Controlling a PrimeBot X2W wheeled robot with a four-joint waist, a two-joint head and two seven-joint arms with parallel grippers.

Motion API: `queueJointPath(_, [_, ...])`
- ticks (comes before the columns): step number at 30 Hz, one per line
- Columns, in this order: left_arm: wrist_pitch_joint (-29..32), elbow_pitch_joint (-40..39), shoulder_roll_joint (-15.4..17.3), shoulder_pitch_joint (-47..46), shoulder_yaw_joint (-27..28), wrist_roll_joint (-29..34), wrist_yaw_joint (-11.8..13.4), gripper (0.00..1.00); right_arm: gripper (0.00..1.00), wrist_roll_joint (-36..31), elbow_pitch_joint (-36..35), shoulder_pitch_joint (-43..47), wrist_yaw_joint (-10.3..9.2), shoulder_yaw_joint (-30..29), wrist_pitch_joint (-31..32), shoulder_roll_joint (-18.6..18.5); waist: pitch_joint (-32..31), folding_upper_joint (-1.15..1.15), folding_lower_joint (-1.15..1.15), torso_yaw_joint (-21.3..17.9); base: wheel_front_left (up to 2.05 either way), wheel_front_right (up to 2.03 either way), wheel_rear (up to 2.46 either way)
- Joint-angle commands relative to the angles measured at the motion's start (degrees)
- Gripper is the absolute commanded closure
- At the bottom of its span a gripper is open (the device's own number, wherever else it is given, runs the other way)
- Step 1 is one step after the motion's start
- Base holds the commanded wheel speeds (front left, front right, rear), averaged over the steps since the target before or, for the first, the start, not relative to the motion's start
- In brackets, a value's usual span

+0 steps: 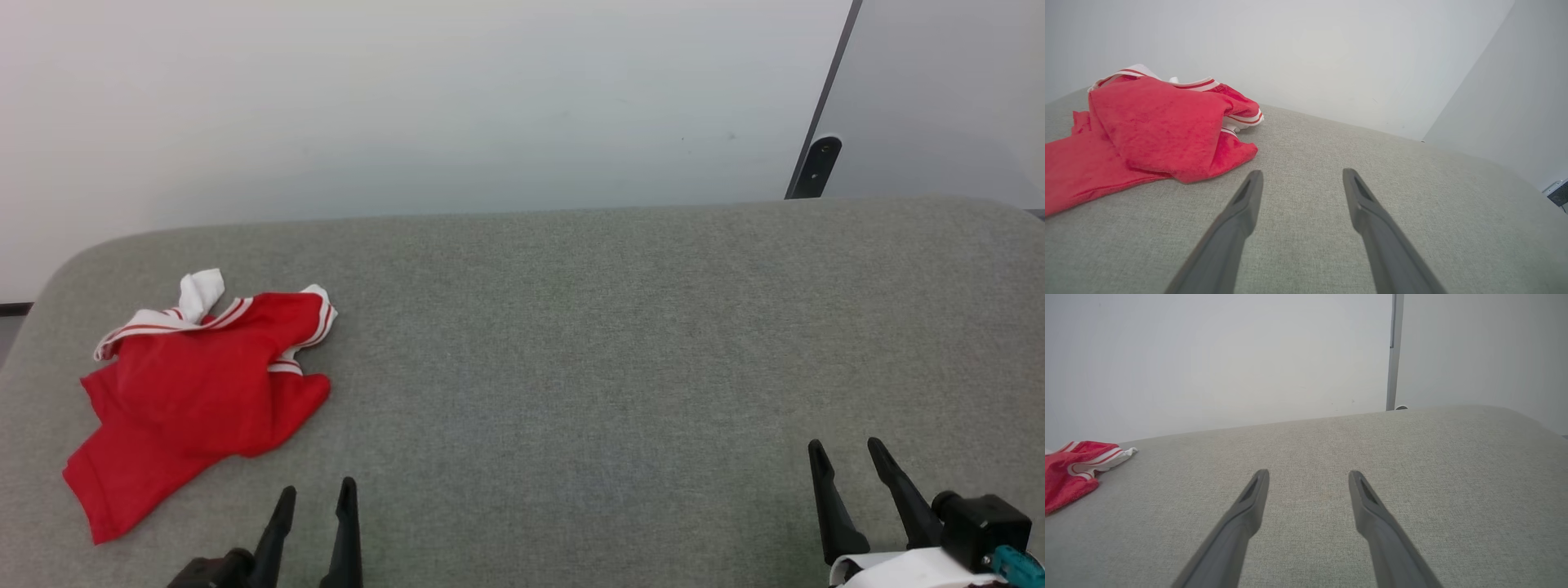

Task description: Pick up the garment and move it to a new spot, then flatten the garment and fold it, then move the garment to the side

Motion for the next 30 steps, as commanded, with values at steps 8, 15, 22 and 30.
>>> queueJointPath(8, [-1.41, -0.23, 0.2, 1.15, -0.1, 4.66, -0.19, 0.0, 0.0, -4.81, -0.98, 0.96, -0.04, -0.77, -1.44, 0.33, -0.11, 0.0, 0.0, -0.16, 0.0, 0.0, 0.0])
queueJointPath(15, [-2.15, 0.12, -0.01, 1.76, 0.62, 5.73, -0.65, 0.0, 0.0, -6.17, -0.79, 1.79, -0.05, -2.1, -2.58, 1.17, -0.05, 0.0, 0.0, -0.12, 0.0, 0.0, 0.0])
queueJointPath(22, [-2.97, 0.41, -0.21, 2.17, 0.97, 8.28, -1.21, 0.0, 0.0, -7.61, -0.78, 2.13, -0.05, -3.07, -3.68, 1.71, -0.17, 0.0, 0.0, -0.3, 0.0, 0.0, 0.0])
queueJointPath(30, [-3.81, 0.55, -0.28, 2.6, 1.26, 11.53, -1.65, 0.0, 0.0, -9.28, -0.89, 2.33, -0.05, -3.09, -4.69, 2.13, -0.2, 0.0, 0.0, -0.47, 0.0, 0.0, 0.0])
